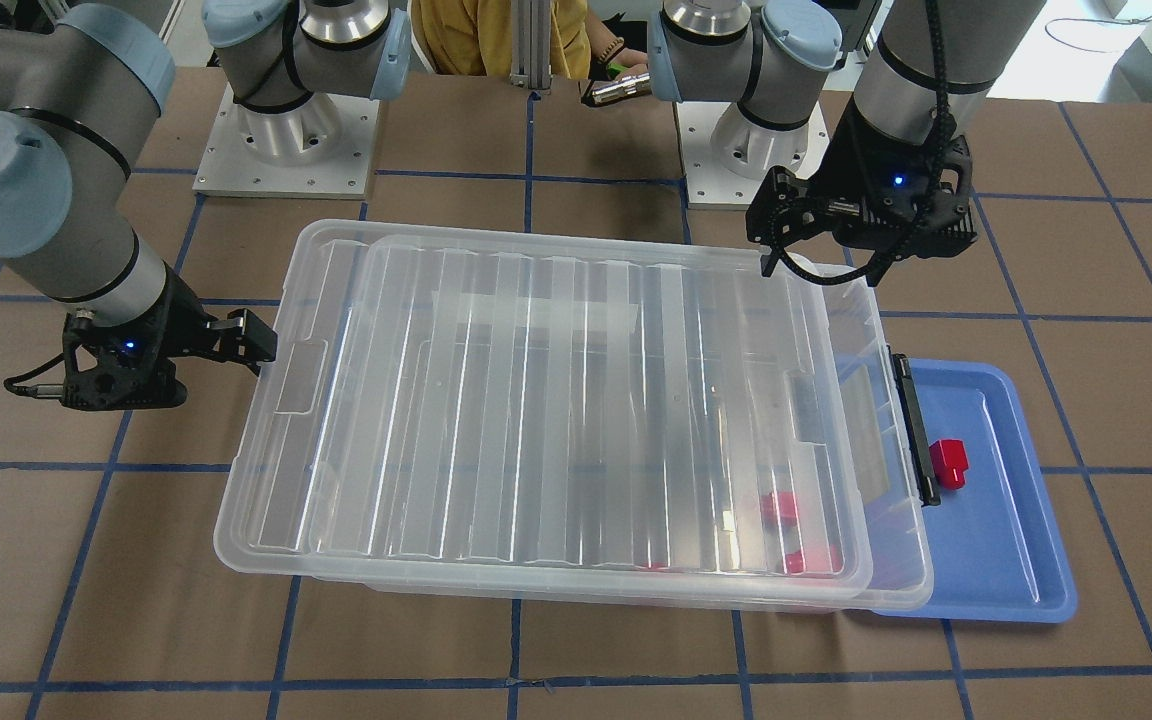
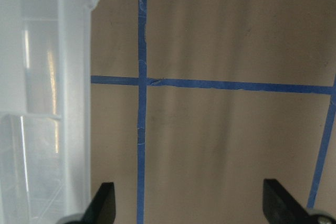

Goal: Place red block in blue tray from box

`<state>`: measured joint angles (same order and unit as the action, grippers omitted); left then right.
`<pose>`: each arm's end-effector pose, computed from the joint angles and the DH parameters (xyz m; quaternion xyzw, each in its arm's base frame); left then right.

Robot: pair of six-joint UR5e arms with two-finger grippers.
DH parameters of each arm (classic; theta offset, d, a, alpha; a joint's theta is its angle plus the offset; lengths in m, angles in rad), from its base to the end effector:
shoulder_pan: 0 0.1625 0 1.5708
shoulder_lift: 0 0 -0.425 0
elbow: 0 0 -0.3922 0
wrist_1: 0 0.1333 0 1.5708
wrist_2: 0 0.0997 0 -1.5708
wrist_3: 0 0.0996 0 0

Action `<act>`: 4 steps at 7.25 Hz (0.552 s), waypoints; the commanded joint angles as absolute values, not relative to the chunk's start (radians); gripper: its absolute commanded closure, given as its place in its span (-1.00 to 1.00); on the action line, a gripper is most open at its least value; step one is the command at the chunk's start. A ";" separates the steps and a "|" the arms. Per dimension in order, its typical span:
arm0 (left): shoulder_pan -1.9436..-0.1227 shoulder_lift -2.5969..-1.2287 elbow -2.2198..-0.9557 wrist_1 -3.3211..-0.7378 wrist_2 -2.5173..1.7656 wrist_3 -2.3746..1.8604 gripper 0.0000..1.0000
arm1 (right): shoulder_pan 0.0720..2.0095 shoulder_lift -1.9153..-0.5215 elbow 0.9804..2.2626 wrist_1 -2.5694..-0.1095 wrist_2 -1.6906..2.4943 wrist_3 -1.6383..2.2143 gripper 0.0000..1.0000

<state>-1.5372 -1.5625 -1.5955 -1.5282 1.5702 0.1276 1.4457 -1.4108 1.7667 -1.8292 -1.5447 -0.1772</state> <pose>-0.1168 -0.4951 0.4841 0.0470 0.9988 -0.0131 0.0008 0.0693 -0.5377 0.3366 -0.0254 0.9984 0.0462 0.0202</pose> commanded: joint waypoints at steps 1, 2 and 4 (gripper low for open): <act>-1.532 -1.562 -1.598 -1.526 1.565 0.127 -1.00 | 1.468 -1.405 1.766 -1.830 -1.545 -0.150 -1.00; -1.531 -1.559 -1.600 -1.526 1.566 0.127 -1.00 | 1.471 -1.404 1.764 -1.830 -1.545 -0.143 -1.00; -1.531 -1.560 -1.600 -1.522 1.565 0.127 -1.00 | 1.473 -1.404 1.764 -1.829 -1.543 -0.143 -1.00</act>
